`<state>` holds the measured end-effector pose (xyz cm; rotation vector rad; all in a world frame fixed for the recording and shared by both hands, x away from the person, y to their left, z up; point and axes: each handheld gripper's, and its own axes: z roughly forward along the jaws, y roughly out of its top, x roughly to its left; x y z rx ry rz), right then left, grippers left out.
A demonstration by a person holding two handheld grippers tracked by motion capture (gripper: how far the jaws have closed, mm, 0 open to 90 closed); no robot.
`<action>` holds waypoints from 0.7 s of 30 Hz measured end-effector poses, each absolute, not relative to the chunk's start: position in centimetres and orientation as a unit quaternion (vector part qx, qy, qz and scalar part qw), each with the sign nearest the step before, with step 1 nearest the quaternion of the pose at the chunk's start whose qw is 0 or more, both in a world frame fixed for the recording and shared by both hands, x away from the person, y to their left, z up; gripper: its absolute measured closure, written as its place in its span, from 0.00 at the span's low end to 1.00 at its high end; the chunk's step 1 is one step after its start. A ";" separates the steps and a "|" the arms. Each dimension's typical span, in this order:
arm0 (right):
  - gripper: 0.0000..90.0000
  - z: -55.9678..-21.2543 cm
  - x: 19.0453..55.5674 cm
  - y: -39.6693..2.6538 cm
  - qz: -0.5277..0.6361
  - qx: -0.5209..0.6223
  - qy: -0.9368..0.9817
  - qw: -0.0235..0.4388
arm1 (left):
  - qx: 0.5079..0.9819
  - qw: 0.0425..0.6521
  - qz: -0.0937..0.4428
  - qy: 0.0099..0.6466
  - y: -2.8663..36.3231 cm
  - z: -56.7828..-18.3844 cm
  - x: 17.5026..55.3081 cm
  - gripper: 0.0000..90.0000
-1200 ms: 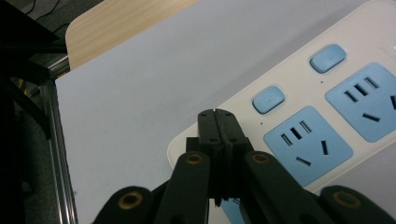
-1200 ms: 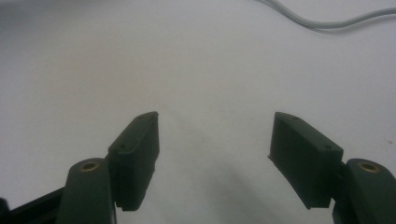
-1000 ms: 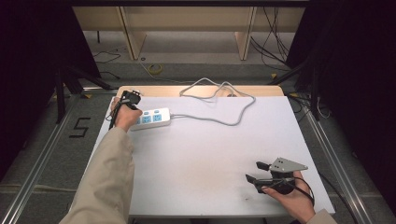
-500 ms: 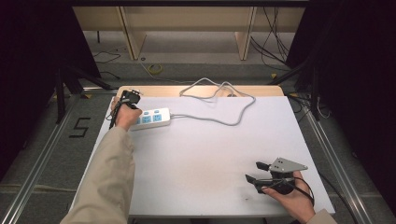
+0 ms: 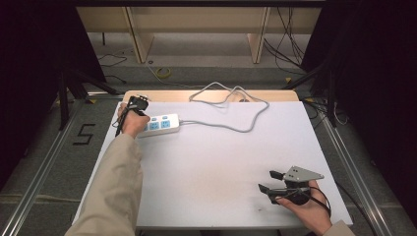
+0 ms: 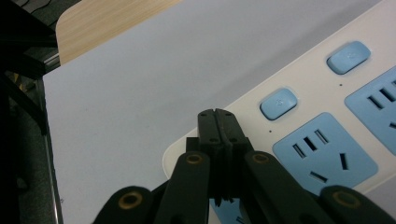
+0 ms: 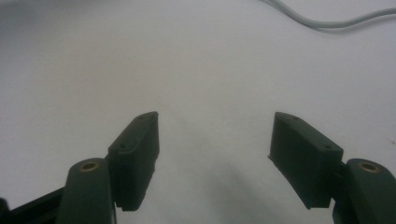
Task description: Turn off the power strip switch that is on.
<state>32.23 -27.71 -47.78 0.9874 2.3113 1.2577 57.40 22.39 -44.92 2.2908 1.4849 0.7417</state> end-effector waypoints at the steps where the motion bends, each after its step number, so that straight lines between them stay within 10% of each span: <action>1: 0.37 -47.8 32.2 -27.7 0.441 0.347 0.811 0.165 | 0.800 0.154 0.261 0.517 22.4 -44.9 57.4 1.00; 21: 0.37 -47.8 32.2 -27.7 0.441 0.347 0.812 0.163 | 0.796 0.161 0.256 0.524 22.5 -45.0 57.5 1.00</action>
